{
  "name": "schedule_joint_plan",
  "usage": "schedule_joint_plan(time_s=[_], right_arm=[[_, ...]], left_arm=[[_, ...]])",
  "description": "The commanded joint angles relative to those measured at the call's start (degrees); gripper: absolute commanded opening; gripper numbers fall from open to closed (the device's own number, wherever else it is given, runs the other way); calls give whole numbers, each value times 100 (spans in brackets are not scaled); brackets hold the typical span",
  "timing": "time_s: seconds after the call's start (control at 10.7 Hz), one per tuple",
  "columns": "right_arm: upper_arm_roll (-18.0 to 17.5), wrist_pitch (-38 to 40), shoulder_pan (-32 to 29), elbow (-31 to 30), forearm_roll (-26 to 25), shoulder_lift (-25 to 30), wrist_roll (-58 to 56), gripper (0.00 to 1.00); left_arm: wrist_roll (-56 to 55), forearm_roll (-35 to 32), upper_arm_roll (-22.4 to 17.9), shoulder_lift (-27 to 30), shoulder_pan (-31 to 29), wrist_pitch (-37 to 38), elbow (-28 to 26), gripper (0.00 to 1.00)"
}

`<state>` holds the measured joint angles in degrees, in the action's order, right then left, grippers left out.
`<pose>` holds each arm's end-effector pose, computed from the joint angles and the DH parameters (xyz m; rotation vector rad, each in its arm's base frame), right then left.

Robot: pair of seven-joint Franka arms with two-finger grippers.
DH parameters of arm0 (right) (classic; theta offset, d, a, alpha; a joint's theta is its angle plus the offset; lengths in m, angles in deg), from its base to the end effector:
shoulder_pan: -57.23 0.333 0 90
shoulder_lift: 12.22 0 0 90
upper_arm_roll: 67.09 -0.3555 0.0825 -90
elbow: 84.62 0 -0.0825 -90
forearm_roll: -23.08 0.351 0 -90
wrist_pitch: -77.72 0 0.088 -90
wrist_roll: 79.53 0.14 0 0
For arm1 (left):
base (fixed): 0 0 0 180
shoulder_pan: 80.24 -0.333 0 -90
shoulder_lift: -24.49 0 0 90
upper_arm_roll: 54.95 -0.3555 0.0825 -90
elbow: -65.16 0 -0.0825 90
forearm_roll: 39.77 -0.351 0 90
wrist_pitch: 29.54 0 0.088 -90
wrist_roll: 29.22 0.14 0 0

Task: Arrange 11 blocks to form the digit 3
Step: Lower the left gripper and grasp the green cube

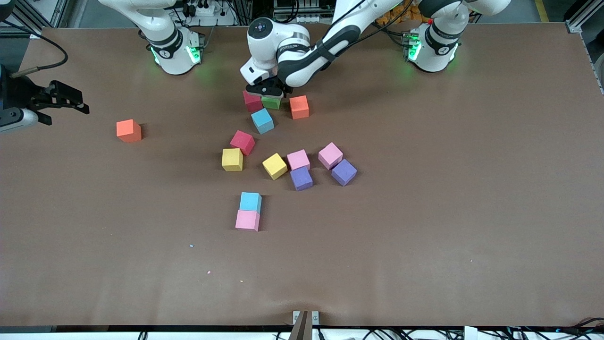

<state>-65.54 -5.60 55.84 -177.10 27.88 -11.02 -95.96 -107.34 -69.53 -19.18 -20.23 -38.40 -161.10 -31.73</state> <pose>0.4956 -0.0131 0.6145 -3.0078 -0.3618 0.1863 0.2194 -0.6371 0.2236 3.1063 -0.3163 -0.0612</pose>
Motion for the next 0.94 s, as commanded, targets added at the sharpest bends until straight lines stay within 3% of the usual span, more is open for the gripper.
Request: schedule_joint_plan(time_s=[0.0,0.47,0.75,0.84], right_arm=[[-14,43,-45,-42,21,74,-62,100],[-14,43,-37,-42,21,74,-62,100],[-14,52,-37,-42,12,74,-62,100],[-14,43,-45,-42,21,74,-62,100]], left_arm=[[43,-494,-8,-248,26,34,189,100],[52,-495,-26,-292,26,34,356,99],[35,-522,-35,-283,17,34,356,61],[26,-522,-35,-275,8,34,356,59]])
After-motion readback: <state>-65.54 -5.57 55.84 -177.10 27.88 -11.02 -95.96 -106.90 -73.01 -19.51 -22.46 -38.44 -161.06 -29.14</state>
